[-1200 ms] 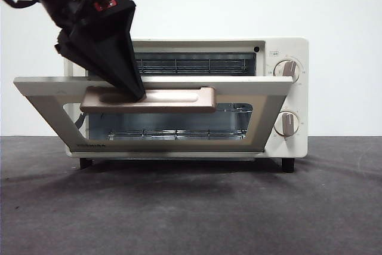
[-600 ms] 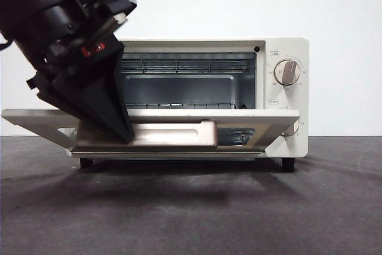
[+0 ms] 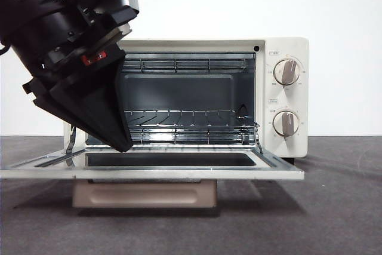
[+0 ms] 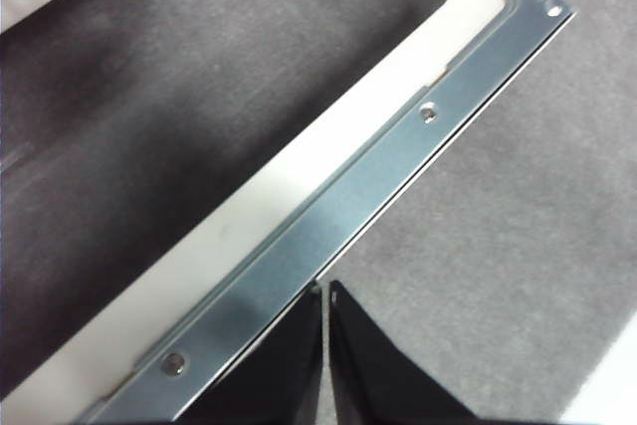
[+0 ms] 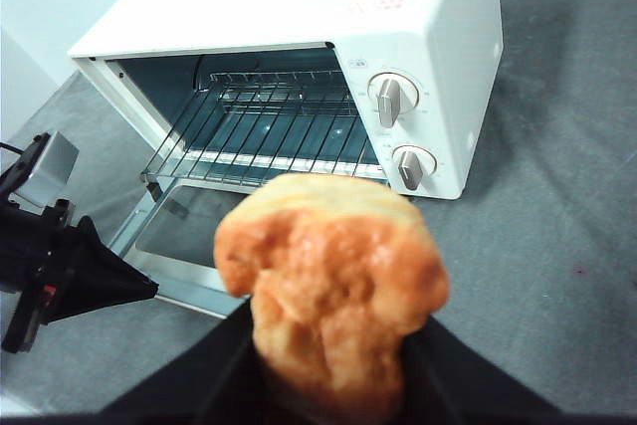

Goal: The left arm flap open the oven, the right arm pick bread and place it into oven, the left arm flap close the oven

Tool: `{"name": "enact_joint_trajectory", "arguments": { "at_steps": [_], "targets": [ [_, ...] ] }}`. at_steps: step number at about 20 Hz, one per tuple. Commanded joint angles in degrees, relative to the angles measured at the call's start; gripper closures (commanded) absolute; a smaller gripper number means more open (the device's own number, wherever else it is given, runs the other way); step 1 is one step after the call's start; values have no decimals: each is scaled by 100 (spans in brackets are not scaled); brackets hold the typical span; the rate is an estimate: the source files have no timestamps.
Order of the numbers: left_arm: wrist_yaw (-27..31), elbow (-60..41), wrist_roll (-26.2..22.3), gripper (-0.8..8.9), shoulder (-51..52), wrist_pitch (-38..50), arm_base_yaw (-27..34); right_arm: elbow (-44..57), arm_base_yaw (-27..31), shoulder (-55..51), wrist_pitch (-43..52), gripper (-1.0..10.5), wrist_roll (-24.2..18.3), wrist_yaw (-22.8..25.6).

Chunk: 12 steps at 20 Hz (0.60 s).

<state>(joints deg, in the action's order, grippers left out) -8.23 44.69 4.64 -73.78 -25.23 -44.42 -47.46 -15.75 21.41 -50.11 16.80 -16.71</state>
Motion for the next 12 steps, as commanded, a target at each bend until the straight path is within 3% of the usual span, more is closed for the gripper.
{"name": "enact_joint_trajectory", "arguments": {
  "at_steps": [1, 8, 10, 12],
  "targets": [
    [4, 83, 42, 798, 275, -59, -66, -61, -26, 37, 72, 811, 35, -496],
    [210, 527, 188, 798, 2144, -1161, -66, -59, -175, 1067, 520, 811, 101, -1792],
    [553, 682, 282, 798, 2688, -1316, -63, -59, -481, 1478, 918, 811, 232, -1746],
    [885, 890, 317, 798, 3152, -1602, -63, -59, -927, 1945, 1443, 811, 468, -1390]
  ]
}}
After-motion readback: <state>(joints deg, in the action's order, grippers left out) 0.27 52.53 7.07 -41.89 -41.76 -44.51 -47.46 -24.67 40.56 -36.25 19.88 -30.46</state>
